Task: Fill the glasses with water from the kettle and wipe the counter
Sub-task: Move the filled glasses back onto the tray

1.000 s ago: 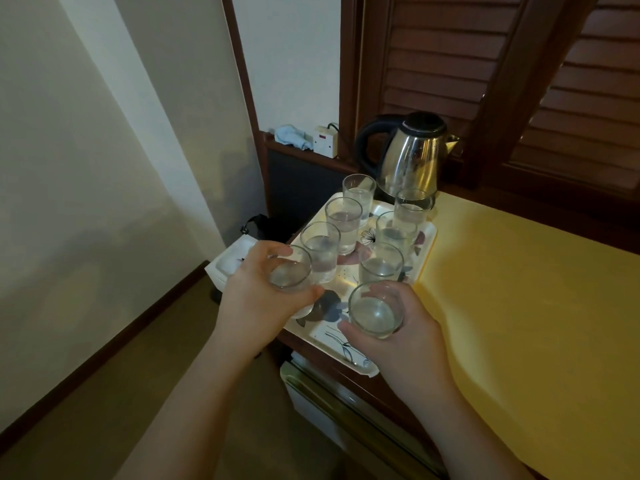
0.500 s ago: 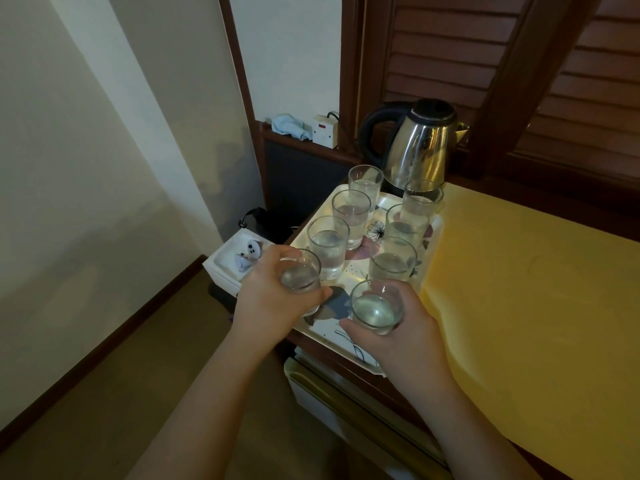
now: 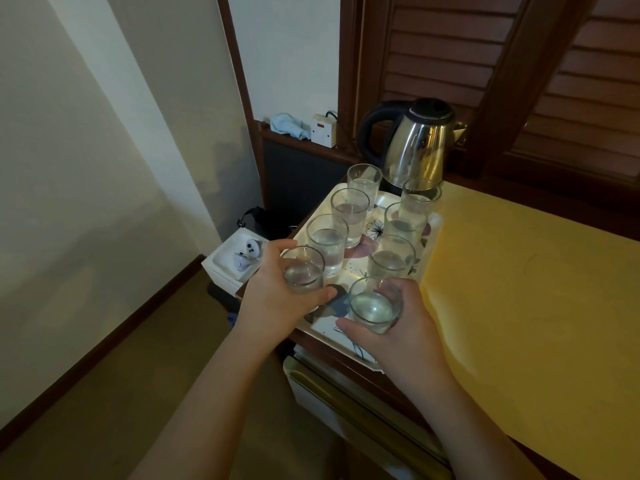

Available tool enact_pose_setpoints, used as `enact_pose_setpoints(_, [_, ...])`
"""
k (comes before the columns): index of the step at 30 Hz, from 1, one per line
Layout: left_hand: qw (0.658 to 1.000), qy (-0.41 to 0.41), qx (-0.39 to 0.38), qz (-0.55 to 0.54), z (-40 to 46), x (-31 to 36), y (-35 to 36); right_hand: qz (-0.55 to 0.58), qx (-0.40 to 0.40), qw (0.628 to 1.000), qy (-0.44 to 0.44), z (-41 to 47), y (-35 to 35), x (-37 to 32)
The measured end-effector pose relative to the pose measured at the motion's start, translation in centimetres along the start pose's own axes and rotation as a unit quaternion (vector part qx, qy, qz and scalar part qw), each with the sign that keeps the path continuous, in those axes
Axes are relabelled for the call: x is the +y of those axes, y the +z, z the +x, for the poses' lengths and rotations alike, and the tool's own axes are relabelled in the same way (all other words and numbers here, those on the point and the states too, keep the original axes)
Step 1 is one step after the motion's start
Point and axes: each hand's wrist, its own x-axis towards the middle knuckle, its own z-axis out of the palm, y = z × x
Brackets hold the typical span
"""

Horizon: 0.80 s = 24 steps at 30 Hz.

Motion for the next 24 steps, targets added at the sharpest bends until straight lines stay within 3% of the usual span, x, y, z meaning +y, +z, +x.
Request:
enact_pose_setpoints(7, [0.999,0.006,-0.033,0.017,-1.5,1.3,-1.7,0.015,0.003,0.998,-0.068,-0.8,-2.0,-0.6])
enact_pose_setpoints(11, [0.998,0.043,0.024,0.033,-3.3,4.7,-3.1,0.038,0.138,0.982,-0.123,-1.3,-4.5,-1.2])
enact_pose_setpoints(14, [0.989,0.139,0.055,0.012,-4.6,8.5,-2.4,0.038,0.227,0.965,-0.122,-1.3,-7.6,-1.7])
enact_pose_setpoints(19, [0.962,0.272,0.009,-0.032,-7.1,16.1,4.1,-0.001,0.300,0.947,-0.111,-1.5,-14.9,-0.5])
enact_pose_setpoints(24, [0.944,0.321,-0.073,0.001,-9.4,21.7,14.0,-0.049,0.356,0.931,-0.067,-3.1,-24.1,2.4])
